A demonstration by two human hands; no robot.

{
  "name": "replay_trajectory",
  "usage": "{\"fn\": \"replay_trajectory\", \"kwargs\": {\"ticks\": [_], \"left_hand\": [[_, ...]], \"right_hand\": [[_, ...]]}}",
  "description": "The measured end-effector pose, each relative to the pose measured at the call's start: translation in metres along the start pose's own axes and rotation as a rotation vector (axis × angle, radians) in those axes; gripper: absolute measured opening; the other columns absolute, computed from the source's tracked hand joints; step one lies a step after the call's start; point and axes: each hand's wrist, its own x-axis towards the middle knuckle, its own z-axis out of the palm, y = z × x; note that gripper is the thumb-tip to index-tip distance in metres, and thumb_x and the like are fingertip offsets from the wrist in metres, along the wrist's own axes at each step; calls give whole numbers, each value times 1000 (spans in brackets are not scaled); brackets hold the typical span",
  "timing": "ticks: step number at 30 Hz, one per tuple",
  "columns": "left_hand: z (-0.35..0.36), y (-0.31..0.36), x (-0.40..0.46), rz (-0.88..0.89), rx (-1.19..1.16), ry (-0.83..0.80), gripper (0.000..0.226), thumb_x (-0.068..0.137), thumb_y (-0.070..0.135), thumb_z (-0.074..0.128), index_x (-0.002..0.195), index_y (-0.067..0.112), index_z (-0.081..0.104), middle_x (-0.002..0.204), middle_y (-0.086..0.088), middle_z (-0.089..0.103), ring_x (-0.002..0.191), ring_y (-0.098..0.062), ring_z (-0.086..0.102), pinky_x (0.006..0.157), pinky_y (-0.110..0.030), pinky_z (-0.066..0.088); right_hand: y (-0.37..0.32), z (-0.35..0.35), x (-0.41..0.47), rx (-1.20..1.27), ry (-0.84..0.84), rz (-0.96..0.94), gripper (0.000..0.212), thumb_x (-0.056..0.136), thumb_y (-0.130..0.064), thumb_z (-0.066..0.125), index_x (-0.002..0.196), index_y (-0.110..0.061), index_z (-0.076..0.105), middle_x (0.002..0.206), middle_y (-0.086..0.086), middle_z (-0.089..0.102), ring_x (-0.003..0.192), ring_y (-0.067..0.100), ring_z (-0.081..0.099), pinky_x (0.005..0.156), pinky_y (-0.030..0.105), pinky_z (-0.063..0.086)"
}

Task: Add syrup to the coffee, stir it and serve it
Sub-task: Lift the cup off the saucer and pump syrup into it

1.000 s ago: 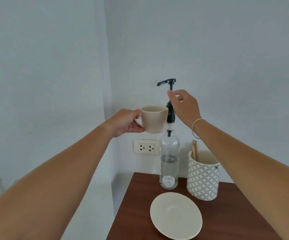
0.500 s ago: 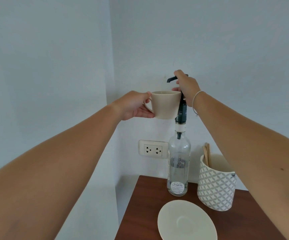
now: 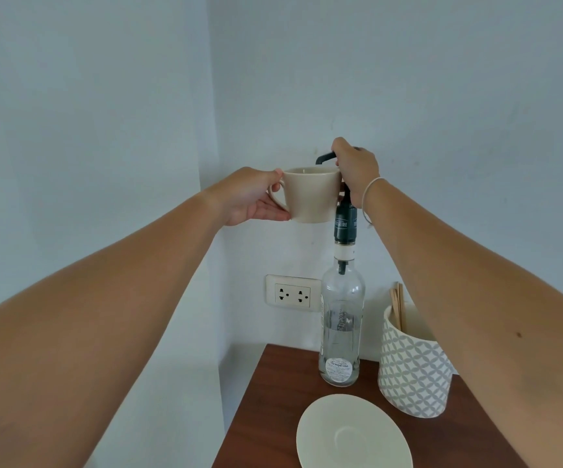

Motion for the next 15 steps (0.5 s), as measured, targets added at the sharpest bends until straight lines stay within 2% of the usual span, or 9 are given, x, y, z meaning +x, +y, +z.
{"fn": "replay_trajectory", "kwargs": {"ticks": [3, 7, 15], "left_hand": [[1, 1, -1, 1, 1, 4, 33, 99, 29, 42, 72, 9, 43, 81, -30, 62, 73, -32, 69, 62, -27, 61], [3, 1, -2, -4, -2, 6, 33, 99, 29, 42, 73, 9, 43, 83, -30, 61, 74, -33, 68, 62, -27, 61], [4, 2, -5, -12, -11, 16, 32, 99, 29, 43, 73, 9, 44, 83, -30, 62, 73, -32, 69, 59, -27, 61]], "right_hand": [[0, 1, 0, 1, -2, 0, 16, 76, -28, 46, 64, -17, 42, 62, -2, 39, 63, 21, 40, 53, 26, 37], [3, 0, 2, 7, 6, -6, 14, 75, -28, 47, 70, -15, 43, 71, 3, 44, 71, 25, 41, 58, 29, 36], [1, -1, 1, 24, -2, 4, 14, 76, -27, 47, 69, -16, 43, 70, 2, 44, 72, 25, 42, 53, 26, 36]]}}
